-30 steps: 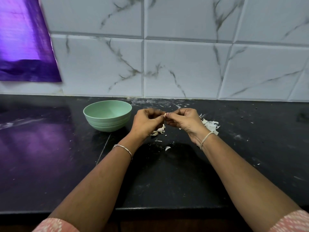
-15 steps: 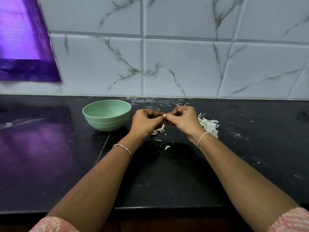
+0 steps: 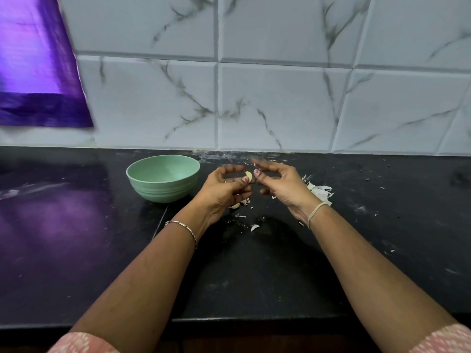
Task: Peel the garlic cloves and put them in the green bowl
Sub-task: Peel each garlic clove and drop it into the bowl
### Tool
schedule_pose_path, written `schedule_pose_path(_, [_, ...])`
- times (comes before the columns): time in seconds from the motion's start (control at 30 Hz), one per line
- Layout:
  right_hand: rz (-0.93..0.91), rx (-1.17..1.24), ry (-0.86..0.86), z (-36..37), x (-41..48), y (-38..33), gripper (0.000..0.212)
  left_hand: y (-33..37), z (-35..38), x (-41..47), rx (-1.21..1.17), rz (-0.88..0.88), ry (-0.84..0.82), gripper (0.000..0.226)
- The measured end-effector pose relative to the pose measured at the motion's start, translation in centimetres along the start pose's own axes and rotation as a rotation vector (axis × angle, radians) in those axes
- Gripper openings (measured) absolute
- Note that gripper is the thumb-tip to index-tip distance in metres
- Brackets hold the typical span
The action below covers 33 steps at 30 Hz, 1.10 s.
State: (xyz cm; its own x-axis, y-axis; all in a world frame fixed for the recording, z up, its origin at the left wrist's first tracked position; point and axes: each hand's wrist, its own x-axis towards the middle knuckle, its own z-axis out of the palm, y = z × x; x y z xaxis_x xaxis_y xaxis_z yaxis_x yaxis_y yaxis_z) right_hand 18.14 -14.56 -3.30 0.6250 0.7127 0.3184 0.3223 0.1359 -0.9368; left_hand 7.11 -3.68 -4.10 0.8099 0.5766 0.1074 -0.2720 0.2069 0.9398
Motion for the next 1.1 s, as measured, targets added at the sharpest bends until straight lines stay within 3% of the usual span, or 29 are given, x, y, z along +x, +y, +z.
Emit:
schedule_pose_path(0.1, [0.001,-0.014,-0.031,0.3,-0.2,0.1,0.01,0.0,0.0,0.0,-0.058,-0.047,0.018,0.025])
schedule_pose_path(0.27, [-0.042,0.106,-0.069,0.5,-0.4,-0.5,0.005,0.2,0.0,-0.1,0.037,-0.043,0.009,0.018])
schedule_pose_path(0.37, [-0.006,0.074,-0.076,-0.1,0.0,-0.8,0.002,-0.3,-0.5,0.4,0.403,0.042,0.029,0.019])
schedule_pose_path(0.53, [0.055,-0.553,-0.151,-2.6,0.6,0.3,0.01,0.2,-1.5,0.6,1.09,0.227,0.098,0.018])
schedule_pose_path(0.6, [0.113,-0.584,-0.207,-2.9,0.5,0.4,0.012,0.5,-1.9,0.3,1.226,0.24,0.121,0.019])
schedule_pose_path(0.8, [0.245,-0.575,-0.329,-3.2,0.4,0.0,0.012,0.4,-1.9,-0.4,1.424,0.214,0.147,0.016])
schedule_pose_path(0.93, [0.308,-0.595,-0.403,-3.3,0.8,-0.6,0.006,0.6,-1.9,-0.6,1.432,0.223,0.194,0.009])
schedule_pose_path(1.1, [0.38,-0.751,-0.519,-2.3,1.7,-2.1,0.015,0.3,-1.9,-0.6,1.429,0.243,0.227,0.005])
